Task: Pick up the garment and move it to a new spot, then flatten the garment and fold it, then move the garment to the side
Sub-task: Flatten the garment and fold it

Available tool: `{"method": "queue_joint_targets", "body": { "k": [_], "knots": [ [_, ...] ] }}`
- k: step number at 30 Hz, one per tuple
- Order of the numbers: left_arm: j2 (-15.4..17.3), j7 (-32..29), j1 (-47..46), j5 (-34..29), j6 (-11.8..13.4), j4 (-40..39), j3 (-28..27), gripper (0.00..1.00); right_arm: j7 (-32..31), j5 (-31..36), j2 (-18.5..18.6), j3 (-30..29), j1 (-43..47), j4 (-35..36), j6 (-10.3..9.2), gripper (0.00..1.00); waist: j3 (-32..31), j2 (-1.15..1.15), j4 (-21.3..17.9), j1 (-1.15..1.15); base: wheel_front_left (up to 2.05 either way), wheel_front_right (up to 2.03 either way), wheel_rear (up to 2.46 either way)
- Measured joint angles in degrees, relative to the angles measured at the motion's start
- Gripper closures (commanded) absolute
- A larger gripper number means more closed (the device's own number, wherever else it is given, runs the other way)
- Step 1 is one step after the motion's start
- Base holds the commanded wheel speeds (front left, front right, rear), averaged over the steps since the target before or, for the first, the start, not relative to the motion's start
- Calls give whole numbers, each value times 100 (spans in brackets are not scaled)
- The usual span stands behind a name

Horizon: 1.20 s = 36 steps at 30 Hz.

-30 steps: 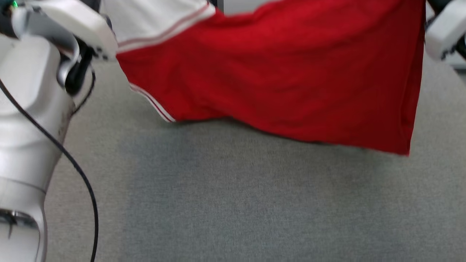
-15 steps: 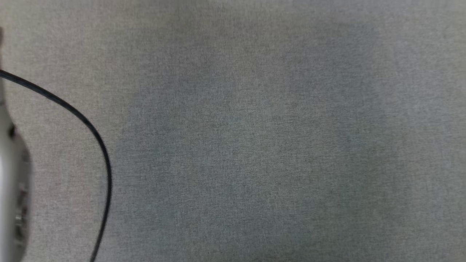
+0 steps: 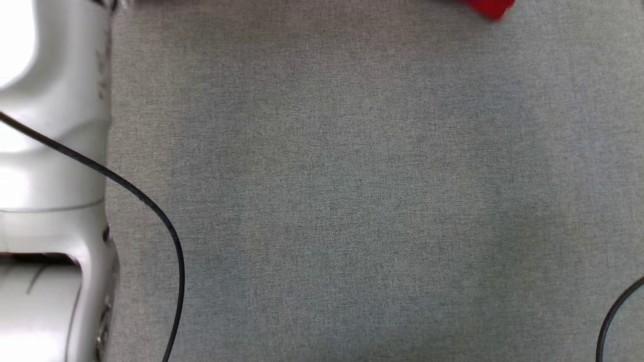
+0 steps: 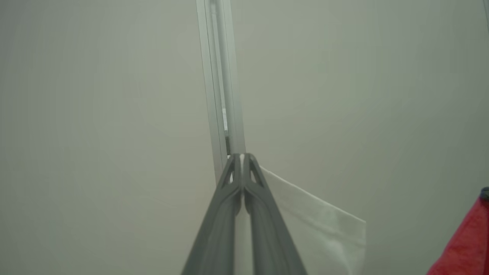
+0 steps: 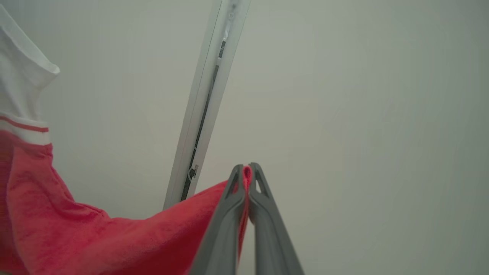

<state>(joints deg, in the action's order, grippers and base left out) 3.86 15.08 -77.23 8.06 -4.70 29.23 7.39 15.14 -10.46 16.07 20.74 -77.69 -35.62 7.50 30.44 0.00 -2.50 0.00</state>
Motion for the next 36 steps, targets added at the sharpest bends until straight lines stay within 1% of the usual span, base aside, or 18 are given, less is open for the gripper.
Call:
{"method": "queue_joint_targets", "body": {
  "k": [5, 9, 13, 16, 20, 22, 24, 27, 28, 31, 36],
  "knots": [
    [11, 0, 470, -154, -138, 486, 52, 100, 0, -410, 78, 455, 622, -131, 0, 100, -140, 0, 33, 0, 0, 0, 0],
    [159, 0, 860, -221, -189, 816, 26, 100, 0, -779, 178, 655, 1128, -225, 0, 100, -342, 0, 46, 0, 0, 0, 0],
    [301, 0, 1253, -294, -230, 1408, 105, 100, 0, -1099, 245, 1001, 1689, -336, -1, 100, -623, 0, 45, 0, 0, 0, 0],
    [447, -1, 1558, -401, -237, 1741, 289, 100, 0, -1459, 268, 1240, 2117, -426, -1, 100, -872, 0, 36, 0, 0, 0, 0],
    [635, -1, 2166, -447, -256, 1947, 542, 100, 0, -1692, 313, 1794, 2627, -533, 0, 100, -1235, 0, -13, 0, 0, 0, 0],
    [681, -1, 2477, -419, -258, 2036, 731, 100, 0, -1831, 339, 1933, 2851, -575, 0, 100, -1421, 0, -39, 0, 0, 0, 0],
    [738, 0, 2726, -360, -271, 2097, 1059, 100, 1, -1956, 370, 2090, 3034, -608, 0, 100, -1605, 0, -60, 0, 0, 0, 0],
    [843, 0, 3088, -155, -274, 2135, 1449, 100, 0, -2079, 403, 2365, 3341, -646, 0, 100, -1876, 0, -73, 0, 0, 0, 0],
    [917, 0, 3270, -38, -275, 2150, 1710, 100, 0, -2136, 441, 2548, 3493, -719, 0, 100, -2047, 0, -73, 0, 0, 0, 0],
    [1039, 0, 3486, 86, -274, 2146, 2113, 100, 0, -2173, 527, 2830, 3653, -842, 0, 100, -2285, 0, -59, 0, 0, 0, 0],
    [1223, 0, 3845, 202, -274, 2163, 2880, 100, 0, -2239, 531, 3217, 3818, -994, 0, 100, -2646, 0, -12, 0, 0, 0, 0]
  ]
}}
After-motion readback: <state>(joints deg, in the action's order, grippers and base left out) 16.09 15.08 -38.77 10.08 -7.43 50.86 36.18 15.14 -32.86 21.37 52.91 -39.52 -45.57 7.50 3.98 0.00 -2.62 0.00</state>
